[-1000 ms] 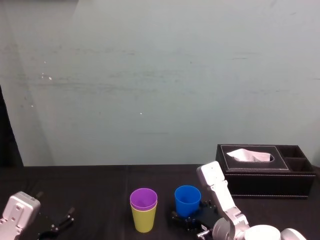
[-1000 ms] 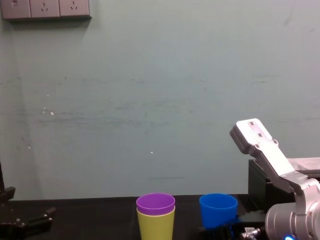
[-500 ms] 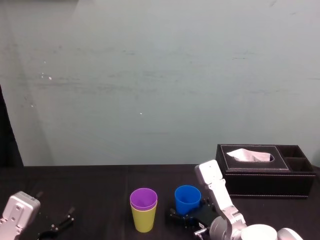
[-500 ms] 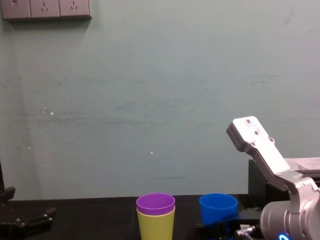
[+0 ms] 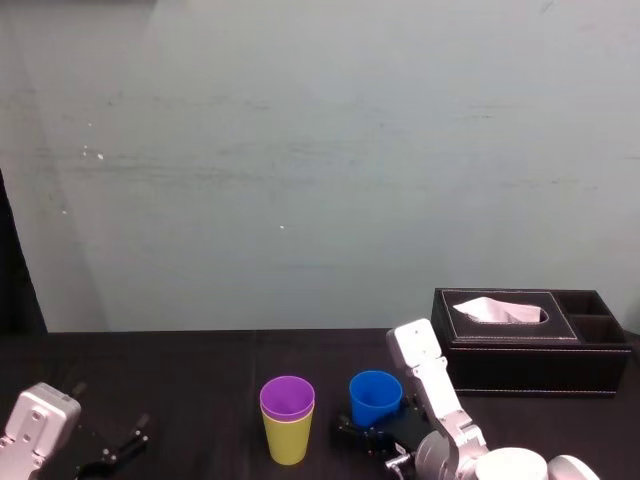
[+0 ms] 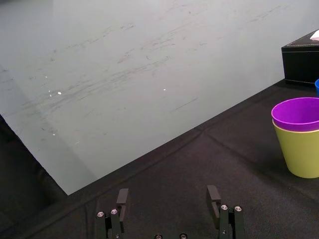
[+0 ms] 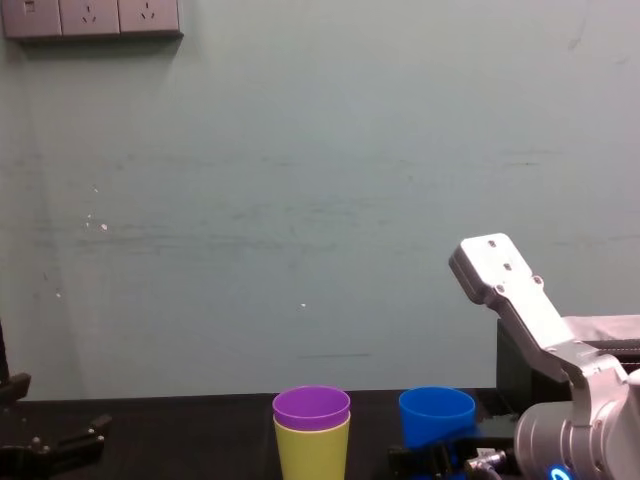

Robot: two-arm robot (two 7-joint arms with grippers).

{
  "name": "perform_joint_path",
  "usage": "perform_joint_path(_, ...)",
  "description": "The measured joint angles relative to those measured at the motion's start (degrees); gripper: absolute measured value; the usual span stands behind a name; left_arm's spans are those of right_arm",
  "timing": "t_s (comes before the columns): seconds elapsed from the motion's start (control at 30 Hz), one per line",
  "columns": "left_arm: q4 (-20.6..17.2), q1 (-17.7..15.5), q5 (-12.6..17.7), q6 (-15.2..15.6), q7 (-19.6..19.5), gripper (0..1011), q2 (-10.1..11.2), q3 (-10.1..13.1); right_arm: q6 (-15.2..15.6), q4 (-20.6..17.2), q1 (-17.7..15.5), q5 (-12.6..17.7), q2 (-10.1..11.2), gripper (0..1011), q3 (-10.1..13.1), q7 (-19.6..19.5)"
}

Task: Stack the three plastic cups sequentially using one hand.

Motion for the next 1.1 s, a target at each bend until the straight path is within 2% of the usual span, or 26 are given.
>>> perform_joint_path(0.77,0.00,0.00,0.00,0.00,0.00,1000,0.00,0.00,-0.29,1.01,0.60,-0.72,-0.10,1000,0.59,-0.01)
perform_joint_path(1.1,0.00,0.00,0.00,0.00,0.00,1000,0.00,0.00,-0.22,0.88,0.50,-0.68,-0.10,772,0.54,-0.03)
